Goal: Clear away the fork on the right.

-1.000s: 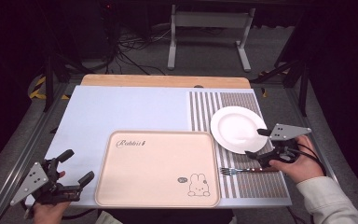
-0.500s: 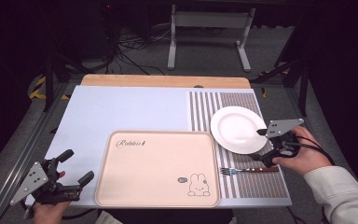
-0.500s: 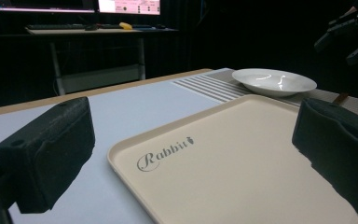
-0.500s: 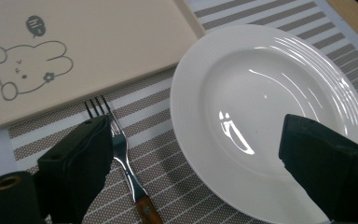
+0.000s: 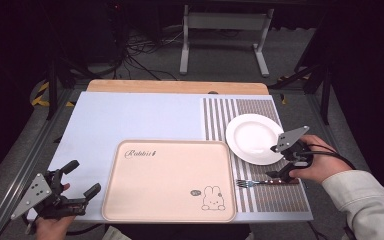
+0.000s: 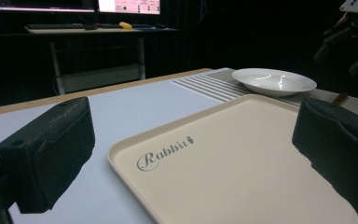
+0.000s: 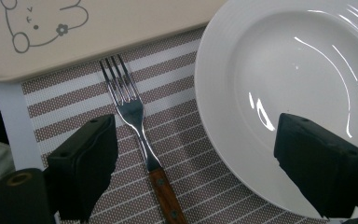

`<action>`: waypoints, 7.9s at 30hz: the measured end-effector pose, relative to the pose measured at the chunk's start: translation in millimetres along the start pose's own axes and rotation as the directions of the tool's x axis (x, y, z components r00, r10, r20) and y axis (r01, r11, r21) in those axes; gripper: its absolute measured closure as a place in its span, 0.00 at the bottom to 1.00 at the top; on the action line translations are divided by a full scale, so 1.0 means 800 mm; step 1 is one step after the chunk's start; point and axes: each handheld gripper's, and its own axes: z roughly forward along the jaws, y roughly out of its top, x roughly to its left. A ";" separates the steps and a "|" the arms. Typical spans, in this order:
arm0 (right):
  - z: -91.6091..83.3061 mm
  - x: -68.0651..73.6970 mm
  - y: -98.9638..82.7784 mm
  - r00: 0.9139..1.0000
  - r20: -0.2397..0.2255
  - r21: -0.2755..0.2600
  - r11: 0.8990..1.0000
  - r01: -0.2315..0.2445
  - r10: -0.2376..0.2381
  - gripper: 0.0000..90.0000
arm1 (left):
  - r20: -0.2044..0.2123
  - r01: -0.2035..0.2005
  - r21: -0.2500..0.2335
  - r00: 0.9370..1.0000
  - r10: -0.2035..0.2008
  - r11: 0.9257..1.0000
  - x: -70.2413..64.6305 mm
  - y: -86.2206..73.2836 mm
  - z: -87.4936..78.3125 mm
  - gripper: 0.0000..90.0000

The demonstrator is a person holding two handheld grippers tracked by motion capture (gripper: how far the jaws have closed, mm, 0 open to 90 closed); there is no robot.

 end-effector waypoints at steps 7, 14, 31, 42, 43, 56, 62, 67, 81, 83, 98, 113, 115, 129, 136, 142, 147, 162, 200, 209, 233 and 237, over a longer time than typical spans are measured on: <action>0.007 0.001 -0.001 0.999 -0.049 0.070 0.997 0.021 -0.017 0.15 | 0.000 -0.001 0.002 1.000 0.001 1.000 0.000 0.000 0.000 0.00; 0.015 0.004 -0.004 0.996 -0.091 0.108 0.994 0.027 -0.017 0.15 | 0.000 0.000 0.002 1.000 0.000 1.000 0.000 0.000 0.000 0.00; 0.036 0.010 -0.011 0.985 -0.170 0.215 0.976 0.041 -0.004 0.18 | 0.002 -0.001 0.002 1.000 0.001 1.000 0.000 0.000 0.000 0.00; 0.048 0.007 -0.022 0.984 -0.165 0.273 0.955 0.115 -0.071 0.36 | 0.000 -0.002 0.005 1.000 0.002 1.000 0.000 0.000 0.001 0.00; 0.049 0.008 -0.023 0.983 -0.166 0.283 0.952 0.121 -0.076 0.38 | 0.002 -0.003 0.007 1.000 0.003 1.000 0.000 0.000 0.000 0.00; 0.060 0.007 -0.023 0.966 -0.203 0.325 0.920 0.218 -0.158 0.71 | 0.008 0.004 0.008 1.000 -0.004 1.000 0.000 -0.001 0.001 0.00; 0.062 0.006 -0.022 0.962 -0.207 0.319 0.917 0.239 -0.178 0.76 | 0.011 0.005 0.011 1.000 -0.005 1.000 0.001 -0.001 0.001 0.00; 0.066 0.006 -0.023 0.954 -0.221 0.327 0.906 0.267 -0.202 0.83 | 0.009 0.006 0.006 1.000 -0.006 1.000 0.000 -0.001 0.002 0.00; 0.069 0.009 -0.023 0.947 -0.231 0.344 0.892 0.294 -0.223 0.87 | 0.015 0.009 0.011 1.000 -0.009 1.000 0.001 -0.001 0.001 0.00; 0.069 0.008 -0.023 0.945 -0.233 0.338 0.892 0.300 -0.229 0.87 | 0.016 0.008 0.009 1.000 -0.008 1.000 0.001 -0.001 0.001 0.00; 0.066 0.009 -0.020 0.947 -0.214 0.328 0.896 0.301 -0.240 0.87 | 0.014 0.006 0.012 1.000 -0.006 1.000 0.000 -0.001 0.001 0.00; 0.022 0.011 0.005 0.960 -0.154 0.260 0.927 0.269 -0.236 0.87 | 0.008 0.004 0.005 1.000 -0.004 1.000 0.000 0.000 0.001 0.00; 0.019 0.011 0.009 0.958 -0.149 0.252 0.928 0.274 -0.243 0.87 | 0.008 0.002 0.002 1.000 -0.002 1.000 0.000 -0.001 0.001 0.00; 0.017 0.022 0.063 0.965 -0.089 0.200 0.944 0.261 -0.248 0.87 | 0.010 0.001 0.002 1.000 -0.001 1.000 0.000 0.000 0.001 0.00; 0.027 0.027 0.095 0.951 -0.100 0.159 0.939 0.306 -0.293 0.87 | 0.016 0.004 0.004 1.000 -0.004 1.000 0.000 0.000 0.000 0.00; 0.037 0.036 0.123 0.942 -0.109 0.125 0.936 0.330 -0.318 0.87 | 0.016 0.004 0.000 1.000 -0.004 1.000 0.000 0.000 0.001 0.00; 0.043 0.043 0.139 0.930 -0.119 0.113 0.926 0.360 -0.347 0.87 | 0.019 0.003 0.006 1.000 -0.003 1.000 0.000 0.001 0.000 0.00; 0.063 0.062 0.180 0.917 -0.153 0.079 0.921 0.382 -0.368 0.87 | 0.022 0.004 0.002 1.000 -0.004 1.000 0.000 0.001 0.000 0.00; 0.082 0.101 0.185 0.838 -0.028 0.037 0.839 -0.544 0.545 0.87 | 0.024 0.000 -0.004 1.000 0.000 1.000 0.000 0.001 0.000 0.00; 0.085 0.098 0.175 0.753 0.064 0.023 0.753 -0.658 0.655 0.87 | 0.024 0.000 -0.004 1.000 0.000 1.000 0.000 0.002 0.000 0.00; 0.123 0.104 0.154 0.660 0.091 0.120 0.650 -0.751 0.746 0.87 | 0.020 0.007 -0.010 1.000 -0.007 1.000 -0.001 0.001 0.000 0.00; 0.128 0.105 0.152 0.657 0.088 0.138 0.644 -0.752 0.749 0.87 | 0.021 0.007 -0.010 1.000 -0.007 1.000 -0.001 0.001 0.000 0.00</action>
